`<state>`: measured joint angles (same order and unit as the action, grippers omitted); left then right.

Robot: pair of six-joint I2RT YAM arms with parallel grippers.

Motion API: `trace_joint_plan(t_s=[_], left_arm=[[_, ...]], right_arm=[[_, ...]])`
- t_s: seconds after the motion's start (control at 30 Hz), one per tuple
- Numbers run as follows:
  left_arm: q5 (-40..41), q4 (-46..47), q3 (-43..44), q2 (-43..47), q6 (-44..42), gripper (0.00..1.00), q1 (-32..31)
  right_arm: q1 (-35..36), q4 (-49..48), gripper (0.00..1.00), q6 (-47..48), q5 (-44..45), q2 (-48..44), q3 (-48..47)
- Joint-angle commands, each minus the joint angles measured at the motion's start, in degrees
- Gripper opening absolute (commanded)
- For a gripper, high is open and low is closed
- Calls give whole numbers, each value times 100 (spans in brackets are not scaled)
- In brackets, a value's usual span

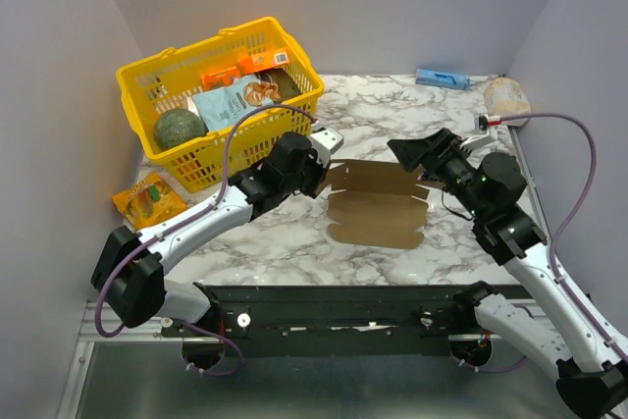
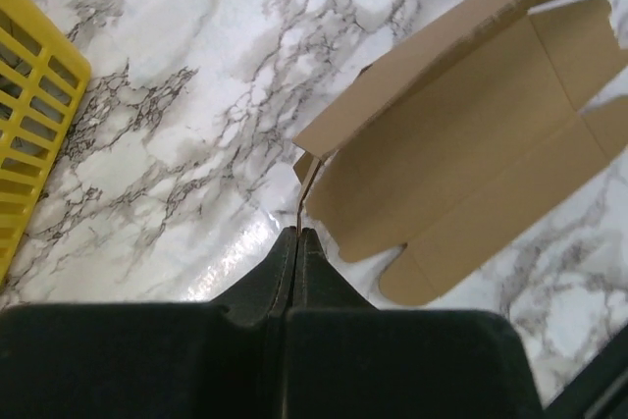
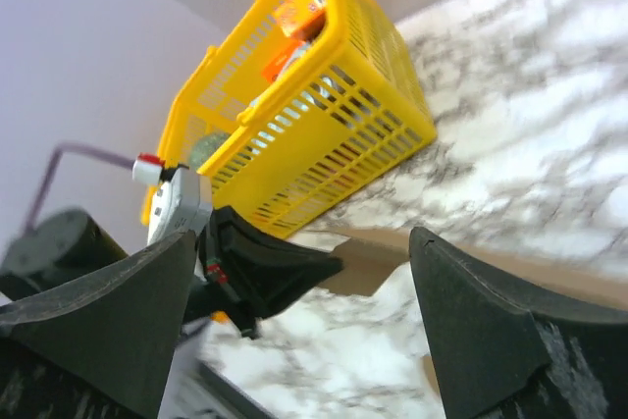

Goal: Fold the paper box

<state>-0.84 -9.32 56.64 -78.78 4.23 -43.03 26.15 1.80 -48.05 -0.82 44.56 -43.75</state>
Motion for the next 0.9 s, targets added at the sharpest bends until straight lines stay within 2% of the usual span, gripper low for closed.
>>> trace_joint_plan(t_s=[0.0,0.07,0.2,0.37,0.77,0.87], left_arm=[[-1117,-1859,531,232,-947,0,127],[-1330,-2143,637,214,-1213,0,302],[-1506,-2434,725,144,-1486,0,435],[-1761,-2504,804,100,-1723,0,664],[-2095,-2478,699,223,-1838,0,743],[-2131,-2496,673,267,-1864,0,752]], right_arm=[[4,1242,96,3273,-1261,228,-819],[4,1680,94,4044,-1779,517,-1048],[126,2104,90,4744,-2186,835,-1171],[626,2255,89,5437,-1711,967,-1066],[1348,2202,89,6026,-499,1713,-916],[1436,2193,86,6036,-288,1933,-977]])
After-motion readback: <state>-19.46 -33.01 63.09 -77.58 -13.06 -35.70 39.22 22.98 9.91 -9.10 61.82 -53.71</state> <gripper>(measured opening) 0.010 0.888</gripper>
